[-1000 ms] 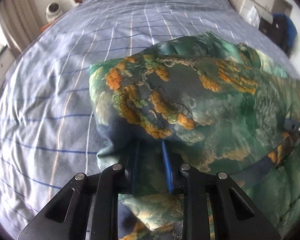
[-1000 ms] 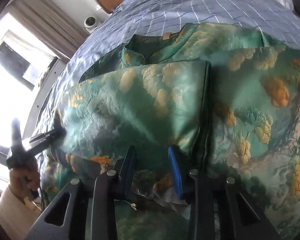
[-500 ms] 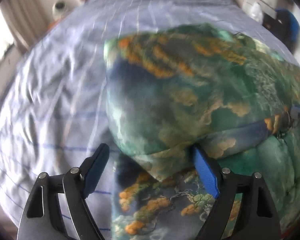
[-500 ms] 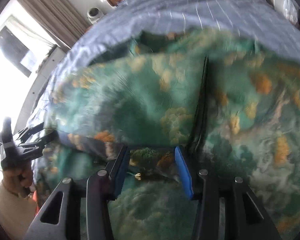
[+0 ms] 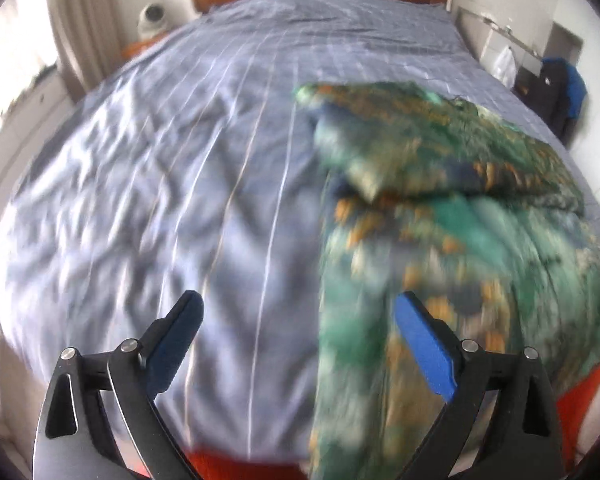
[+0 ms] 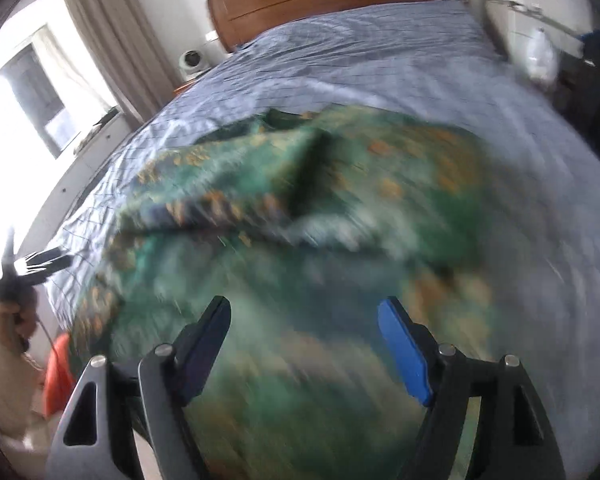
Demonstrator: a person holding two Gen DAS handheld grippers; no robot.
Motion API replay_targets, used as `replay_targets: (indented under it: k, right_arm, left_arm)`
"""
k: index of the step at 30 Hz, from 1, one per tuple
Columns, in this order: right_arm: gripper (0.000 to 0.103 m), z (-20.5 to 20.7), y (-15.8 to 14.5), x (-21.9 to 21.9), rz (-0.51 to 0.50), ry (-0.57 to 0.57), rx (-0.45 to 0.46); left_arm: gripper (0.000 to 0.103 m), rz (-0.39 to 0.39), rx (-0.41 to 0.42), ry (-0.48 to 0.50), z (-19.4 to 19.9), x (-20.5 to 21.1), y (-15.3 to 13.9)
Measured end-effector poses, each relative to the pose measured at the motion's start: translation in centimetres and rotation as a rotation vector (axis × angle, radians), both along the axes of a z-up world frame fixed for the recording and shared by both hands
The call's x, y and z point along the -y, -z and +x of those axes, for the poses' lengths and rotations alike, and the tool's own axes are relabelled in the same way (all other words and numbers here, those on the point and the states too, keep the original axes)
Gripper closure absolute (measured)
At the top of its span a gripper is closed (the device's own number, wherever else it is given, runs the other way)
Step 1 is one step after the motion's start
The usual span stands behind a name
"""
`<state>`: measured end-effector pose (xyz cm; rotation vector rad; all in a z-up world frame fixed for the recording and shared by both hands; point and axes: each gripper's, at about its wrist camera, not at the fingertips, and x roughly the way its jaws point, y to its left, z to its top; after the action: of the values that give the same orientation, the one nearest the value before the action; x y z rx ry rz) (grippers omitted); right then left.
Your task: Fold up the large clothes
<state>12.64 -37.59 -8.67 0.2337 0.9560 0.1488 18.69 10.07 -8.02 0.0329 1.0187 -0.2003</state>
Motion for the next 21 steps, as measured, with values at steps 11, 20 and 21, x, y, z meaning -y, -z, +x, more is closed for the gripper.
replay_targets:
  k: [11,20,21]
  right_arm:
    - [0.024,-14.3,5.4,9.8,0.189,0.220,-0.155]
    - [0.024,-13.4,9.1,8.2,0.233,0.048,-0.251]
    - [0.027,-13.5,9.4,8.0,0.229,0.039,-0.260]
  left_arm:
    - [0.006,-0.135,-0.159,0.008,-7.4,-1.5,5.5]
    - [0.015,-0.156,-0.251,0.149,-9.0,0.9,8.1]
    - [0.025,-0.173,-0.266,0.157,-9.0,0.8,8.3]
